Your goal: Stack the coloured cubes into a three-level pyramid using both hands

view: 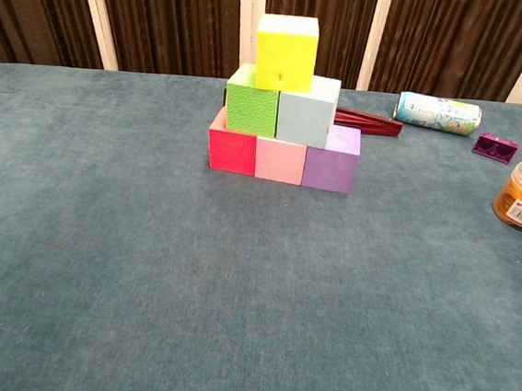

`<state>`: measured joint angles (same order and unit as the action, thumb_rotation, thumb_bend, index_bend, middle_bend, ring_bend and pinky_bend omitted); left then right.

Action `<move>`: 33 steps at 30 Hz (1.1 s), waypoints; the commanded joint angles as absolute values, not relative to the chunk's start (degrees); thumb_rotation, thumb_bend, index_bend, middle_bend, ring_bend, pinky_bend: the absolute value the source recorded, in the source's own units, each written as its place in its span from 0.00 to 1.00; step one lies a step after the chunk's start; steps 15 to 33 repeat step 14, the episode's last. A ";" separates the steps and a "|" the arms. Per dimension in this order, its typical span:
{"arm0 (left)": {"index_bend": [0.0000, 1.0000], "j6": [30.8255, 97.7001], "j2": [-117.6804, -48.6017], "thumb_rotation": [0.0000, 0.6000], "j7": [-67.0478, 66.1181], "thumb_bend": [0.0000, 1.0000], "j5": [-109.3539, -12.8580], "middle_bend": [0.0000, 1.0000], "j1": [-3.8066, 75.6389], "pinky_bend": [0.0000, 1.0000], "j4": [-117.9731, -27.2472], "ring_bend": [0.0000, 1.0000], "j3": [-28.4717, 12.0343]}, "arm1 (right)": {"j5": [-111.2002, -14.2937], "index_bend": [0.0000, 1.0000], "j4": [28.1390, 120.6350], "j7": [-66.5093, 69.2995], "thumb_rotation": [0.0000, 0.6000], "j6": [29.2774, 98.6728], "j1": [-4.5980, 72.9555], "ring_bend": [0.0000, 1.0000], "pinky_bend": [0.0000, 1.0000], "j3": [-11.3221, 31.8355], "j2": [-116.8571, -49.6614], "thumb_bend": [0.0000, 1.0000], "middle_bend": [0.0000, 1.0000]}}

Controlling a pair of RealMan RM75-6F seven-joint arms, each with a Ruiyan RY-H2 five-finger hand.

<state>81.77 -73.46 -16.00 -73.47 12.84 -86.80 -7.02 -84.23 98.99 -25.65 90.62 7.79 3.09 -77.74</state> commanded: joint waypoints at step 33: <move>0.19 81.46 -74.79 1.00 -19.05 0.33 -74.18 0.04 13.26 0.00 -86.06 0.00 -6.88 | -81.70 0.00 99.87 -25.24 1.00 89.09 6.57 0.00 0.00 4.22 -78.39 0.14 0.00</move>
